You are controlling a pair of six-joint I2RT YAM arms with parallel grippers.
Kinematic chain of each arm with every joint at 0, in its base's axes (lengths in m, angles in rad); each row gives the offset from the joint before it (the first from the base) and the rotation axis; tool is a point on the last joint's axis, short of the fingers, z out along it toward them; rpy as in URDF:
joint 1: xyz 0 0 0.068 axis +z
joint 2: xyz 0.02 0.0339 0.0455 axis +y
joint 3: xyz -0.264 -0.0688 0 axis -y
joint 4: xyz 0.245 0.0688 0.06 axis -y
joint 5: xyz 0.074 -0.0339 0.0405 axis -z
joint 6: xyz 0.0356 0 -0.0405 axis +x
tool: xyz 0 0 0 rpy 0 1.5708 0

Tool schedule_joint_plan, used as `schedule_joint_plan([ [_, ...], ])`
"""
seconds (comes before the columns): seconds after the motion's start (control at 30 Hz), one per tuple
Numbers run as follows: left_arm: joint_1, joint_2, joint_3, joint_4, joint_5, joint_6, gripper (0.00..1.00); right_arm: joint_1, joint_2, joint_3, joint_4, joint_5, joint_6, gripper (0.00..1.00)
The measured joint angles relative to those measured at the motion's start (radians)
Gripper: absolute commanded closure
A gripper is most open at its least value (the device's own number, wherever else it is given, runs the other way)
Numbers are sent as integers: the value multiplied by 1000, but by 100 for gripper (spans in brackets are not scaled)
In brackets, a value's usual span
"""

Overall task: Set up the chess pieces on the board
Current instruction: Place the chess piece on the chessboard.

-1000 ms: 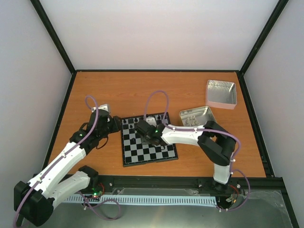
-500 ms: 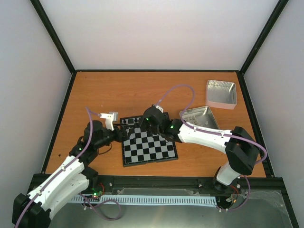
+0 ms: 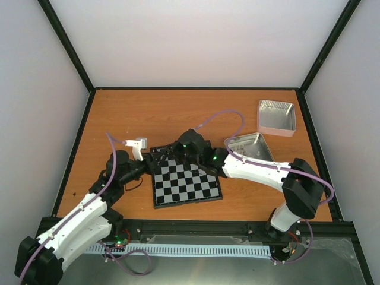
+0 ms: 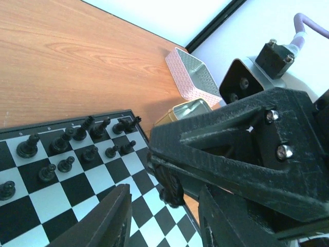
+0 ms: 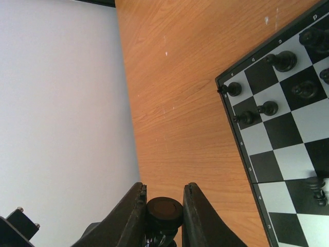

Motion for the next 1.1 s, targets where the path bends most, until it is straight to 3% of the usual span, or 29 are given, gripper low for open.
schedule_joint_plan([
  [0.2,-2,10,3,5,-44,4,84,0,3,0,9,-25,39,82],
  [0.33,-5,2,9,3,-55,16,86,-1,10,0,24,-40,57,83],
  [0.57,-5,13,18,-2,-56,29,99,-6,17,-1,37,-55,73,81],
  [0.63,-5,13,19,-6,-58,37,99,-6,17,-1,37,-56,74,74],
  [0.73,-5,14,30,-27,-67,39,99,-6,17,-1,43,-58,63,52],
  [0.8,-5,24,54,-63,-80,40,99,-9,17,-1,50,-58,49,44],
  [1.1,-5,227,362,-422,-231,127,99,-85,-94,-128,-20,27,-139,38],
])
